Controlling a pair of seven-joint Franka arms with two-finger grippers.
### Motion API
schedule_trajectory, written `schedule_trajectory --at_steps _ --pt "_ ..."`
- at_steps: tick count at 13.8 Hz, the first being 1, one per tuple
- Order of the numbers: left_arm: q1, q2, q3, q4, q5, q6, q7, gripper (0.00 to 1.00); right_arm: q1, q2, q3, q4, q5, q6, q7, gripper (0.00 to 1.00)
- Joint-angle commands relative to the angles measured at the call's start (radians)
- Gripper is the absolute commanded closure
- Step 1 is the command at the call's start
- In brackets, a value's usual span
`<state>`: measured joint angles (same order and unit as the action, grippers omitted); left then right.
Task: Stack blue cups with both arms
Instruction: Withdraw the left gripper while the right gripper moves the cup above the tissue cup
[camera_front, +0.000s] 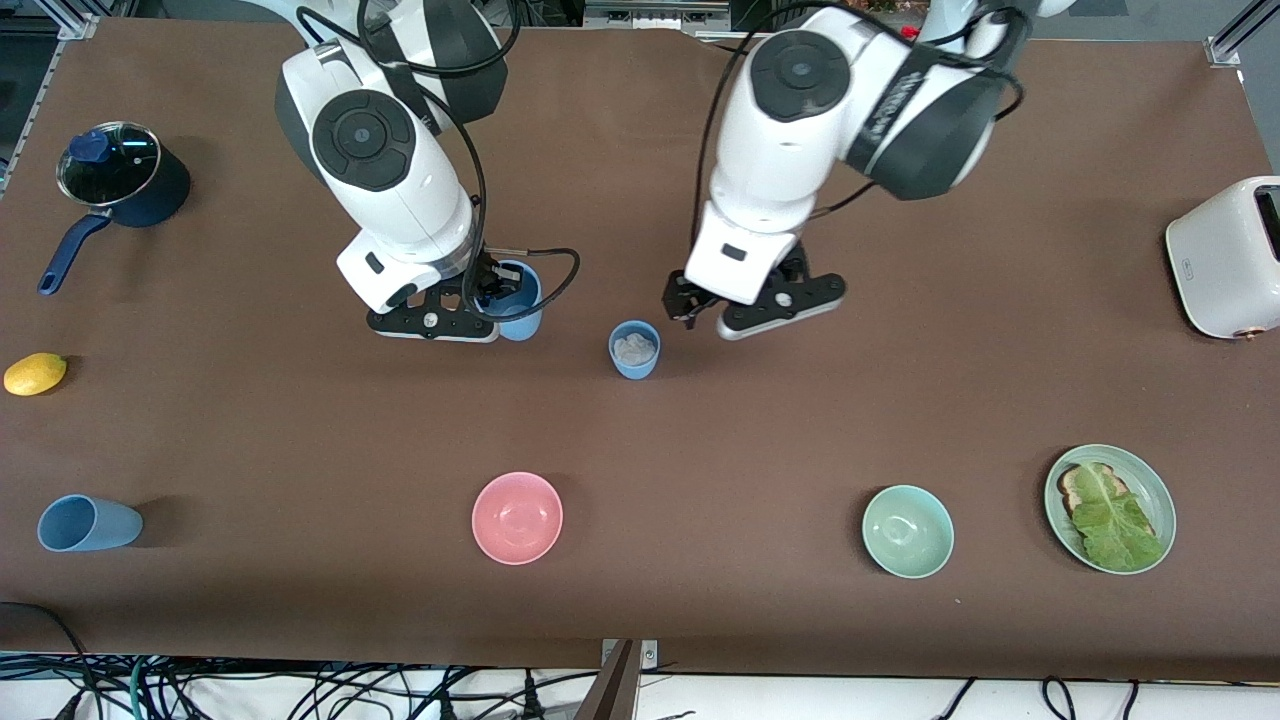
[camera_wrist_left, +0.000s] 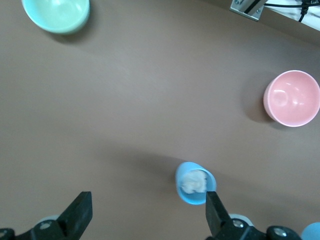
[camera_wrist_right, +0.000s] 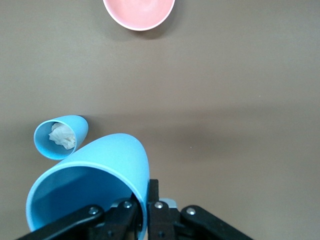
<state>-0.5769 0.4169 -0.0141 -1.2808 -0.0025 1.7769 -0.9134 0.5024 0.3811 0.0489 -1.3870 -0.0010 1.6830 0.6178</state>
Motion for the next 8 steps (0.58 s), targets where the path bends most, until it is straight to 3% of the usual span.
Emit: schedule_trajectory --at_steps 1,8 --pt "0.092 -0.082 -0.009 -0.014 -0.019 -0.098 0.196 0.0 0.025 0.03 -0.004 0.049 0.018 0.001 0.052 1.0" --pt "0.356 -0.188 -0.009 -0.028 -0.019 -0.168 0.654 0.0 0.14 0.16 -0.007 0.137 0.029 0.098 0.25 1.0"
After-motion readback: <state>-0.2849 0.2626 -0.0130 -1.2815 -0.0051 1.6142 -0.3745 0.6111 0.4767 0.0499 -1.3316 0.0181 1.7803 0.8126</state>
